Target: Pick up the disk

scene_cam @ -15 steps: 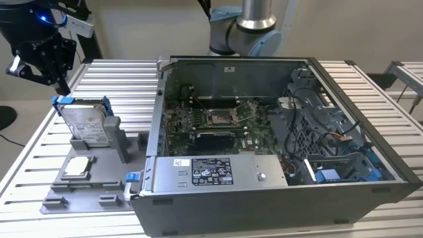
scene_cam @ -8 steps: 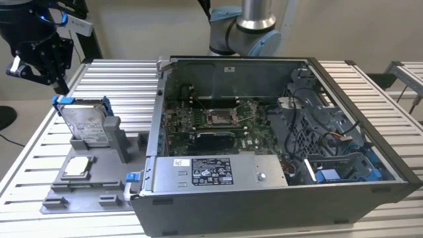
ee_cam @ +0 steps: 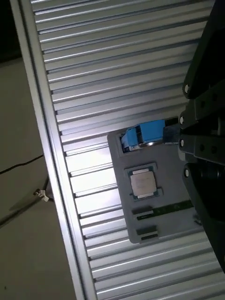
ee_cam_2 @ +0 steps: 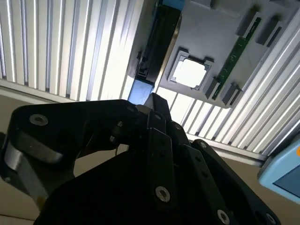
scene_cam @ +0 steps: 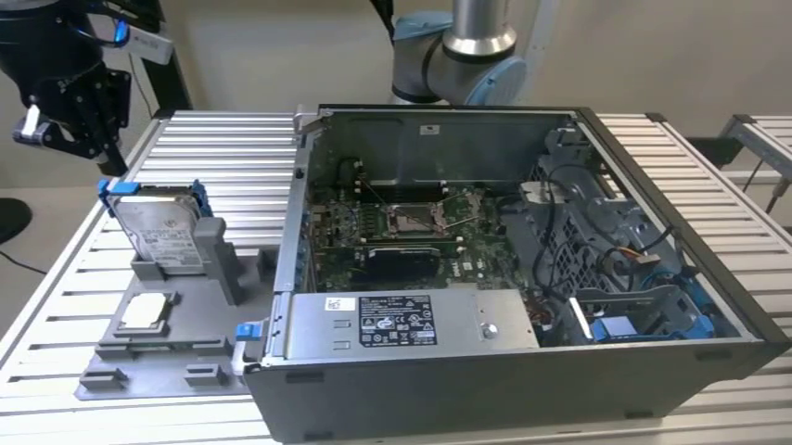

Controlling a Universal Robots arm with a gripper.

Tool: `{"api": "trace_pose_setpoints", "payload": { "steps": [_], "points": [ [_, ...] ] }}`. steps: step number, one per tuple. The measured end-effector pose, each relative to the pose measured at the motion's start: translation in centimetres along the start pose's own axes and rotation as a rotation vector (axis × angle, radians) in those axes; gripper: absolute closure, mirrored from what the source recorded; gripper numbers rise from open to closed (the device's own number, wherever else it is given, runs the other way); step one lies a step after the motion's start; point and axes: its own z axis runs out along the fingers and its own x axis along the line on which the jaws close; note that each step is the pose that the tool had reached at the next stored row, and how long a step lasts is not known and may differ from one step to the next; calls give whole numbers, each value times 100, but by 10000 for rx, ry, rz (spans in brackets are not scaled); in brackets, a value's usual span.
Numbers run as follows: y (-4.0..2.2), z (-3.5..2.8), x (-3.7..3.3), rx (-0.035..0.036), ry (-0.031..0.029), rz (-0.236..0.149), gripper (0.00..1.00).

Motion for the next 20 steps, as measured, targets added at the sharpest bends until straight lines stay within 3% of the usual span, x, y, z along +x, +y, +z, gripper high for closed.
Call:
{"api": "trace_pose_setpoints", "payload": {
  "steps": [4,7,18,20],
  "points": [
    [10,1,2,-35,-30,-466,100],
    [16,2,4,-54,-15,-813,100],
    [17,2,4,-50,-30,-823,100],
    [20,5,5,12,-40,-840,100]
  ]
}}
